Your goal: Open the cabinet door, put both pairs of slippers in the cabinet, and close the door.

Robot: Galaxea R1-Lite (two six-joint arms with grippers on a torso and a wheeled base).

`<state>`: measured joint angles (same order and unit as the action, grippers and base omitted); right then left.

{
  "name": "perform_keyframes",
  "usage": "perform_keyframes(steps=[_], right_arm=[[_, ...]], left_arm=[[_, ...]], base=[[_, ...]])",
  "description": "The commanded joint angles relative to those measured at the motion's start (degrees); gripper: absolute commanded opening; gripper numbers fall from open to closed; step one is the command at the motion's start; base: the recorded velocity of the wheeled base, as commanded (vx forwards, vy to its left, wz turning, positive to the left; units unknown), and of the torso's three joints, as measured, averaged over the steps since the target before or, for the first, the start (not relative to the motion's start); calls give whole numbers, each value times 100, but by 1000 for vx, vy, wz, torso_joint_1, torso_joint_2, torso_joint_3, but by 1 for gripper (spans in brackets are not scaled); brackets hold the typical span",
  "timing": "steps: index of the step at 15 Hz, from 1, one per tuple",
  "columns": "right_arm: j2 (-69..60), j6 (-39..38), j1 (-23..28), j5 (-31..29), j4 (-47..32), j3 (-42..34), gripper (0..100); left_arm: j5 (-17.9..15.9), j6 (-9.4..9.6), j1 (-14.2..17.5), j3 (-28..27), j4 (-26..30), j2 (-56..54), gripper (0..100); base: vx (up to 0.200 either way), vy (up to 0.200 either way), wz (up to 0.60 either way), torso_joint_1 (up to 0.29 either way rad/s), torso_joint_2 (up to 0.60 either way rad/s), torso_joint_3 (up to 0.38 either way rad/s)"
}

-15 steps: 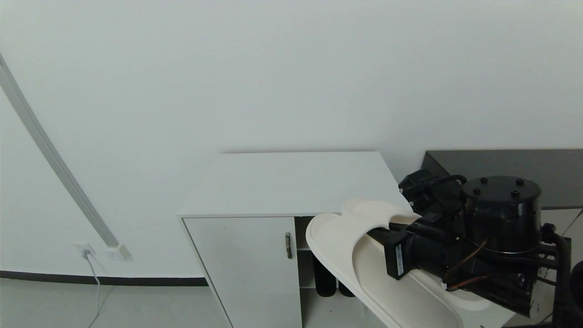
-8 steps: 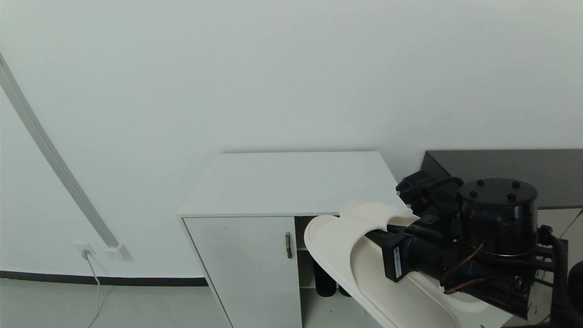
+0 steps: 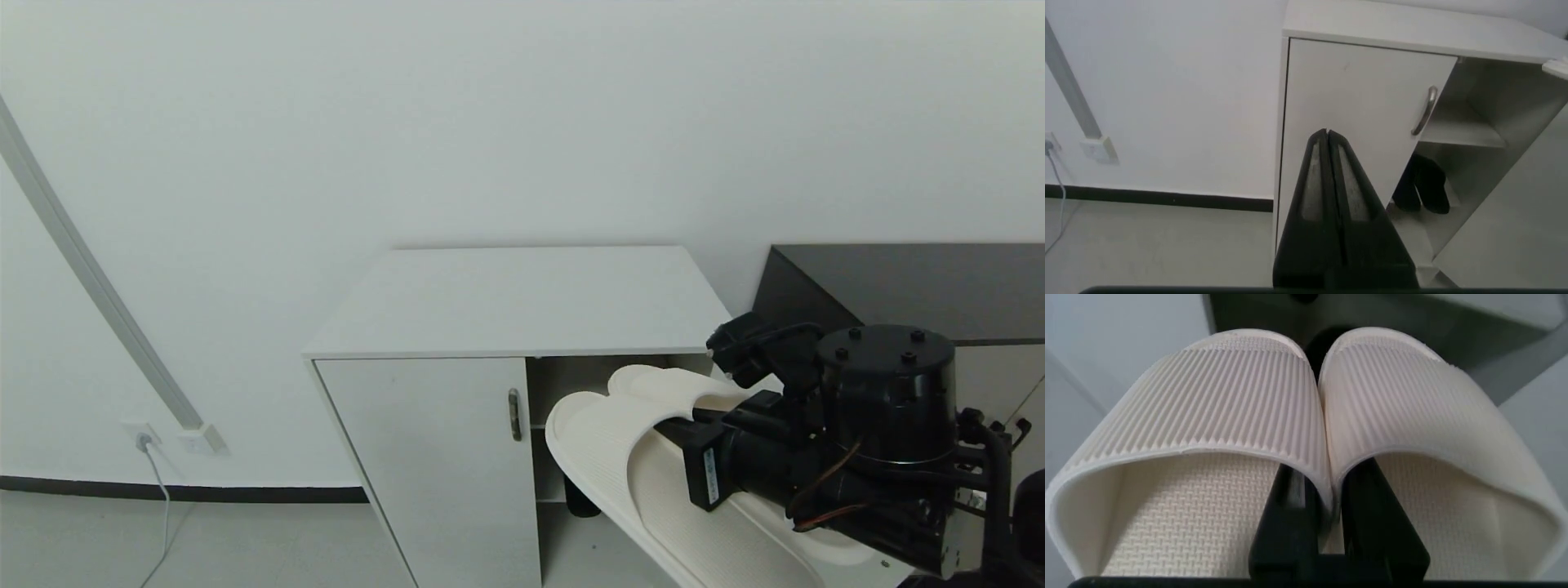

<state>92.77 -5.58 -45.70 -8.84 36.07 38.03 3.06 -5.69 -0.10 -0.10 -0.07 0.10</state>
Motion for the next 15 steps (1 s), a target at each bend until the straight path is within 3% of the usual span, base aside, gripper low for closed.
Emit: perform_keyframes(steps=[1, 15], right_arm=[[13, 5, -9, -4, 5, -15, 0], [66, 5, -79, -4, 23, -68, 0]], left_arm=[[2, -11, 1, 1, -1, -1, 0], [2, -11, 1, 1, -1, -1, 0]], base=[[0, 0, 0, -237, 564, 315], [0, 0, 0, -195, 516, 318]])
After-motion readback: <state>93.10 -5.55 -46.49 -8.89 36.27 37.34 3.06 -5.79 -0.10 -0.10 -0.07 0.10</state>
